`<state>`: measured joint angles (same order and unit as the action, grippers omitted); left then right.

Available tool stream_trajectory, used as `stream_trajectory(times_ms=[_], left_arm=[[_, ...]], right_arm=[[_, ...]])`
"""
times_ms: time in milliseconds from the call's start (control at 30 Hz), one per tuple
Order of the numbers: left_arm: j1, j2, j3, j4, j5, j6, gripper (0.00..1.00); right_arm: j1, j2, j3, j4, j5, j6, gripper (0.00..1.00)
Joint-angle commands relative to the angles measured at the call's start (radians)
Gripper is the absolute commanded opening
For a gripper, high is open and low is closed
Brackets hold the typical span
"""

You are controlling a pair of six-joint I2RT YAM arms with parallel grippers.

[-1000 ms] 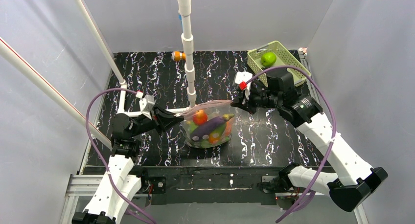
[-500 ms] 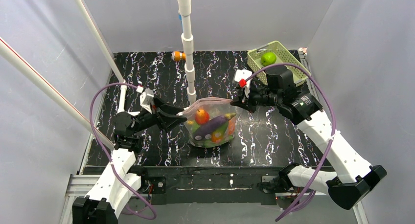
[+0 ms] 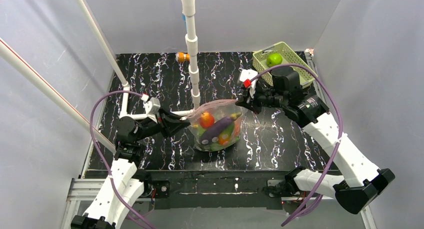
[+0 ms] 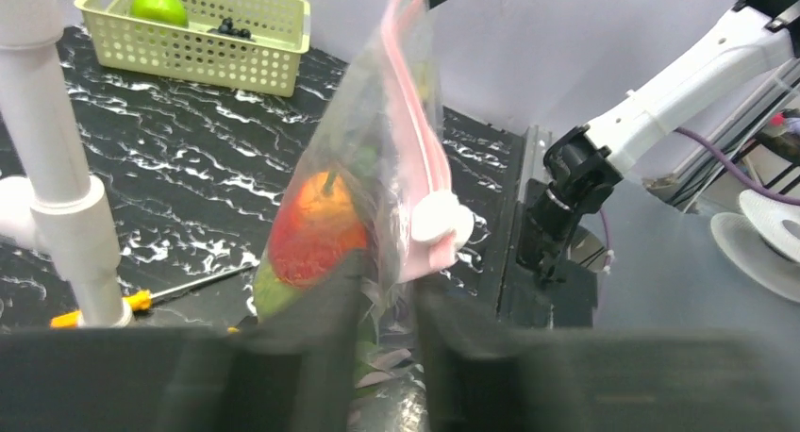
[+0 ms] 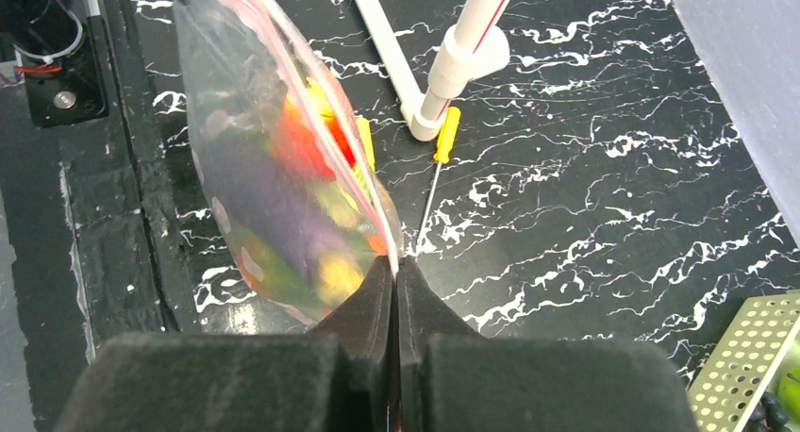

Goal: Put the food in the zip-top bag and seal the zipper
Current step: Adjust the zipper food storage bag at the center of the board, then zip the zipper food storage bag at the center of the board.

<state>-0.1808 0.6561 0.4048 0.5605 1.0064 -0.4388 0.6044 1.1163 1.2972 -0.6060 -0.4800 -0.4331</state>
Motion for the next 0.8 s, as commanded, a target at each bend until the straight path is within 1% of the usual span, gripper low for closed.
stream_trajectory(times_ms=[0, 67, 133, 200, 267, 333, 367, 400, 433, 467, 533, 600, 633, 700, 767], left_arm=[[-0.004, 0.068, 0.022, 0.081, -0.038, -0.056, 0.35], [-0.006, 0.125, 0.038, 0.15, -0.018, -0.108, 0.36], [-0.009, 0.178, 0.033, 0.25, -0.003, -0.169, 0.34], [-0.009, 0.189, 0.018, 0.314, 0.003, -0.201, 0.34], [-0.009, 0.167, 0.019, 0.269, 0.008, -0.17, 0.32], [-0.01, 0.143, 0.018, 0.254, 0.024, -0.145, 0.2], [-0.01, 0.132, 0.015, 0.249, 0.027, -0.139, 0.09], [-0.01, 0.119, 0.014, 0.234, 0.032, -0.125, 0.02], [-0.01, 0.108, 0.017, 0.2, 0.038, -0.101, 0.0], [-0.01, 0.097, 0.022, 0.17, 0.043, -0.082, 0.0], [-0.011, 0.08, 0.026, 0.141, 0.055, -0.067, 0.0], [-0.011, 0.074, 0.031, 0.139, 0.073, -0.07, 0.0], [-0.011, 0.076, 0.032, 0.144, 0.081, -0.077, 0.0], [-0.01, 0.08, 0.034, 0.145, 0.078, -0.087, 0.0], [-0.011, 0.085, 0.04, 0.134, 0.08, -0.089, 0.0]], right_arm=[[-0.003, -0.035, 0.015, 0.08, -0.002, 0.031, 0.02], [-0.003, -0.035, 0.017, 0.086, -0.02, 0.044, 0.02], [-0.003, -0.035, 0.014, 0.097, -0.033, 0.049, 0.03], [-0.003, -0.033, 0.017, 0.093, -0.038, 0.05, 0.04], [-0.003, -0.03, 0.019, 0.088, -0.032, 0.048, 0.04], [-0.003, -0.029, 0.018, 0.088, -0.027, 0.049, 0.05], [-0.003, -0.028, 0.017, 0.095, -0.021, 0.056, 0.12], [-0.003, -0.026, 0.015, 0.115, 0.002, 0.077, 0.23], [-0.001, -0.022, 0.015, 0.148, 0.054, 0.117, 0.44], [0.002, -0.016, 0.023, 0.172, 0.107, 0.155, 0.63], [0.024, 0.001, 0.052, 0.189, 0.167, 0.184, 0.86], [0.09, 0.015, 0.081, 0.187, 0.217, 0.149, 0.96], [0.141, 0.02, 0.092, 0.188, 0.253, 0.113, 0.98], [0.242, 0.037, 0.117, 0.192, 0.293, 0.036, 0.98], [0.327, 0.068, 0.154, 0.194, 0.284, -0.023, 0.98]])
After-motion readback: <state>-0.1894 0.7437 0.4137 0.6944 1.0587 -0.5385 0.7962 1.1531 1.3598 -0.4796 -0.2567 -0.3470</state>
